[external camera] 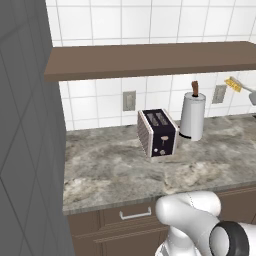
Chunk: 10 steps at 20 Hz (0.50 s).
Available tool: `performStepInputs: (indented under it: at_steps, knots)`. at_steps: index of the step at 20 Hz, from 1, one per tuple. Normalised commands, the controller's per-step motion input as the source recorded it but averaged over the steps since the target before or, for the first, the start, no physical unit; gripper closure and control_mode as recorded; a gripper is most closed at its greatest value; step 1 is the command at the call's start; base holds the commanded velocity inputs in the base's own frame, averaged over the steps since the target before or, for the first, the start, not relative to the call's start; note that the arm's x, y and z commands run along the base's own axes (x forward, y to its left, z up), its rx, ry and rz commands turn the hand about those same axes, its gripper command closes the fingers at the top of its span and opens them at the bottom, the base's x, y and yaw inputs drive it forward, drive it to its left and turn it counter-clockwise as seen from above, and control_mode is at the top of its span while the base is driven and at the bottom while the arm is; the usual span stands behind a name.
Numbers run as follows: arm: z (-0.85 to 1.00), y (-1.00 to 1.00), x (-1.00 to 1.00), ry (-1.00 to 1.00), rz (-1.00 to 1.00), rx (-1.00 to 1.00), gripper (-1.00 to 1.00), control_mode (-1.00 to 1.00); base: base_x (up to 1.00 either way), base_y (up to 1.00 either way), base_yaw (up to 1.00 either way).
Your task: Open the cabinet. Pick the dish brush and place it next to the sink. Then close the cabinet.
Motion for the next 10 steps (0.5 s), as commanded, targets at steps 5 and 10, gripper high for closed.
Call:
performStepInputs:
  at_steps: [5,10]
  knots:
    - [-0.30,0.35,-0.56,0.13,0.00,-0.09,1.00,-1.00,0.00,0.00,0.00]
    - [-0.40,0.29,-0.14,0.19,0.00,-0.09,1.00,-1.00,0.00,0.00,0.00]
